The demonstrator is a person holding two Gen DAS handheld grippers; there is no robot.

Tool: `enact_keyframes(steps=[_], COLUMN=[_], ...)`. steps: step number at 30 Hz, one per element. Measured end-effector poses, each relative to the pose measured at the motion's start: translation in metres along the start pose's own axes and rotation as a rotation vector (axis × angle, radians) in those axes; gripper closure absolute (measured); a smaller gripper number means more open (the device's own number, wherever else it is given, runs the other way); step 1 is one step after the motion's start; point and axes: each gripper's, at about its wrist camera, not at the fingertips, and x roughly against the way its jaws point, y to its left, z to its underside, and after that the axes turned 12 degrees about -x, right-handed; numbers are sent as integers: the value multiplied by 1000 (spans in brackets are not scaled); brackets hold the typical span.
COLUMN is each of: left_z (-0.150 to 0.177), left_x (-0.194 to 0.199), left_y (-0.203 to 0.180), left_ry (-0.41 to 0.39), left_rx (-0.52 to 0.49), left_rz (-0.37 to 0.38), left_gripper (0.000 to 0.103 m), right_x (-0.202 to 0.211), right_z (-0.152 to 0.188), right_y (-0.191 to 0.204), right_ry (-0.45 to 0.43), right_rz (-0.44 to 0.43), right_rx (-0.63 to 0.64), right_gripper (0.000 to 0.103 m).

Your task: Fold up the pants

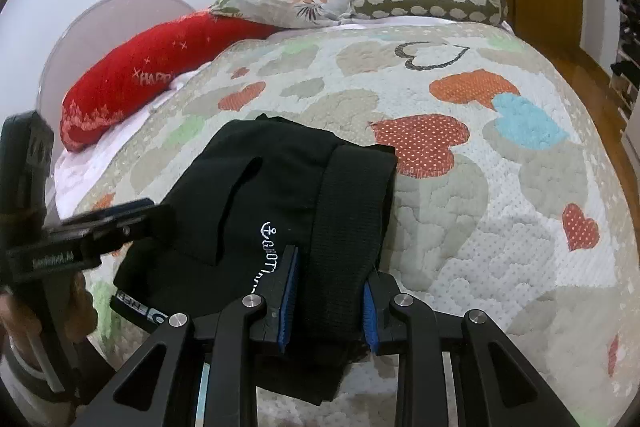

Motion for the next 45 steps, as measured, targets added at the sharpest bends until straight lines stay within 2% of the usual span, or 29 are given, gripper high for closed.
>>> enact_keyframes(steps=[4, 7, 12, 17, 19, 20, 22, 24, 25, 26, 27, 28, 31, 35, 38, 41, 45], left_z=[0, 2, -10, -28, -35, -38, -44, -48, -49, -50, -50, -49, -46, -44, -39, -29, -13], left_x=[-9, -11, -3, -14, -21, -24, -35, -44, -46, -48, -50, -54, -61, -55, -40, -24, -17], left_y=[0, -4, -7, -7, -5, -5, -2, -2, -3, -5, -8, -11, -15, -10, -9, -16, -25], left_ry=[22, 24, -16, -2, 7, 4, 24, 39, 39, 40, 42, 45, 52, 44, 27, 6, 12], left_rx=[0, -16, -47, -65, -58, -54, -46, -30, -29, -34, -44, -59, -75, -55, -39, -55, -63], left_rz=[-5, -7, -37, -40, -53, -52, -61, -50, -41, -37, -39, -37, -50, -34, -37, -51, -40], left_gripper=[24, 24, 24, 24, 24, 24, 24, 24, 24, 24, 24, 24, 23, 23, 23, 23, 23], right_x=[-5, -1, 20, -2, -12, -17, -19, -15, -13, -11, -12, -15, -27, -12, 10, 20, 8], right_z=[1, -1, -14, -28, -34, -37, -40, -40, -40, -39, -37, -36, -35, -38, -39, -42, -40], right_y=[-7, -12, -9, -7, -13, -15, -11, -4, -1, 2, 2, -1, -16, -19, -13, -2, 15], right_ry=[24, 18, -56, -21, -16, -16, -31, -55, -67, -78, -77, -64, -23, -39, -91, -111, -81], right_rz=[-6, 0, 24, 26, -20, -54, -58, -38, -11, 41, 99, 106, 68, 51, 61, 7, -13], right_rx=[-24, -48, -37, -45, -89, -105, -89, -51, -28, -1, 24, 17, -46, -83, -68, -43, 4], right_gripper=[76, 67, 64, 62, 62, 64, 77, 83, 90, 91, 91, 91, 91, 88, 85, 85, 85])
